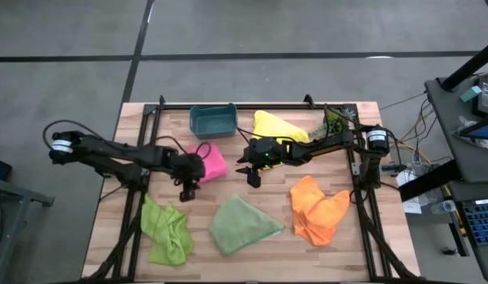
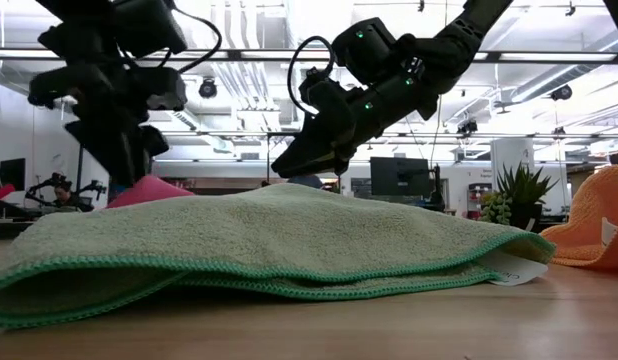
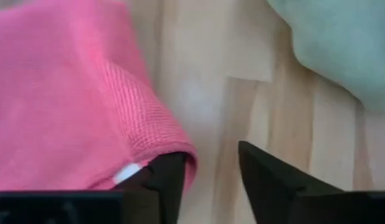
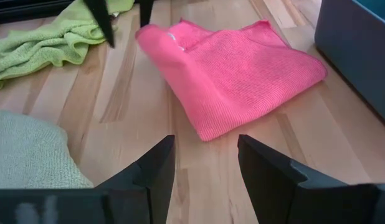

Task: Fold microfiber towels
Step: Fold the pink microfiber towel

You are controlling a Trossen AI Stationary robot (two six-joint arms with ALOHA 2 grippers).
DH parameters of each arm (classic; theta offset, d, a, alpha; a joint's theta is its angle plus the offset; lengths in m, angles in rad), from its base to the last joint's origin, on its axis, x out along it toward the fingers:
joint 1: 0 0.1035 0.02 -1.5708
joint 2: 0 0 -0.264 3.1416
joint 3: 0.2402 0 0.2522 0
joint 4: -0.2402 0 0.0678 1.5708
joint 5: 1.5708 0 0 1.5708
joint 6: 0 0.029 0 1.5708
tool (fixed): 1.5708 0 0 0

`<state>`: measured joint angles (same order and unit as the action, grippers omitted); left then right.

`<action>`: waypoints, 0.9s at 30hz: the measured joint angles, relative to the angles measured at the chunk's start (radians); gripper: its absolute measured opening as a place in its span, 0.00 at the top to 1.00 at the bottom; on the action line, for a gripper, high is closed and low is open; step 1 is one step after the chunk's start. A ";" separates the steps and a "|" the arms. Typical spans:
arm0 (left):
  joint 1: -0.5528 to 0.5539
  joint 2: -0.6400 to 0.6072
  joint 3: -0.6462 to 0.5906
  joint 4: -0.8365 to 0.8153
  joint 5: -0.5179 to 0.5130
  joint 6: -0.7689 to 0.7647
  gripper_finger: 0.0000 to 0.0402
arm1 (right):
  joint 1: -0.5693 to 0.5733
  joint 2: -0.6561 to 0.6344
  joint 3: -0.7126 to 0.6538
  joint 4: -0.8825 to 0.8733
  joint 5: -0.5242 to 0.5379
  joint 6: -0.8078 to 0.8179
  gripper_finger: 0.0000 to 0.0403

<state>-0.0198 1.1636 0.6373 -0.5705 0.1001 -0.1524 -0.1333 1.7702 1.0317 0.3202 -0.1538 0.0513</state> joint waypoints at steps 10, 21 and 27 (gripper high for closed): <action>-0.022 0.002 0.067 -0.247 -0.002 -0.052 0.52 | 0.000 0.000 0.000 0.000 0.000 0.000 0.59; 0.110 0.005 0.084 -0.364 -0.238 -0.267 0.58 | 0.000 0.001 -0.002 -0.001 0.000 -0.004 0.59; 0.263 0.005 0.071 -0.257 -0.237 -0.420 0.67 | 0.000 0.001 -0.007 -0.001 0.000 -0.010 0.59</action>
<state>0.2433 1.1689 0.7078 -0.8276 -0.1368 -0.5724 -0.1333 1.7710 1.0248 0.3189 -0.1539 0.0414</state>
